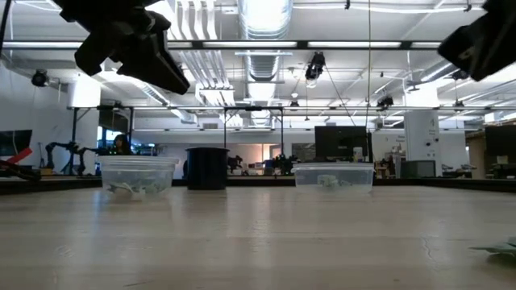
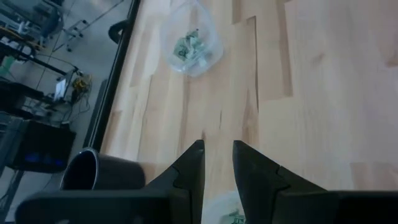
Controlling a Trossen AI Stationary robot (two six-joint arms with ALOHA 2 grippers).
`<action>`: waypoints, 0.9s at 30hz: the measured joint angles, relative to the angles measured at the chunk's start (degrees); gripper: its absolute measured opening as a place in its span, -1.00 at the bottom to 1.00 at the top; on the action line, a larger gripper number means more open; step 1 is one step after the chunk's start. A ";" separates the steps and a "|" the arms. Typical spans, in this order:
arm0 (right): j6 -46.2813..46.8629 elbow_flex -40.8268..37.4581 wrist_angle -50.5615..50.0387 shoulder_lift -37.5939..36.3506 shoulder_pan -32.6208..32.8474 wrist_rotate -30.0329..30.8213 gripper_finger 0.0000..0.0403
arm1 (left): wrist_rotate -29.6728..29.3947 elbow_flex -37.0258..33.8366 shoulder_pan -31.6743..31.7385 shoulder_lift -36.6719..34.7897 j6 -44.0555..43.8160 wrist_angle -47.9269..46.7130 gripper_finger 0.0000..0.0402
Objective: Pick and place items into bin
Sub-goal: Put the truvia packet into the rectangle transparent bin
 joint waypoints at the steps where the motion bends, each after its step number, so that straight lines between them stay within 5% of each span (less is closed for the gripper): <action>1: 1.87 -0.06 -0.08 0.55 1.77 1.12 -0.71 | -0.02 -0.02 0.00 0.00 0.01 0.30 -0.67; 14: 23.13 0.59 0.29 13.12 16.44 6.46 -0.71 | -0.86 -0.13 0.00 0.00 0.40 1.14 -0.67; 27: 25.35 11.29 -4.12 27.49 20.14 6.42 -0.69 | -0.88 -0.17 0.00 0.00 0.40 1.37 -0.67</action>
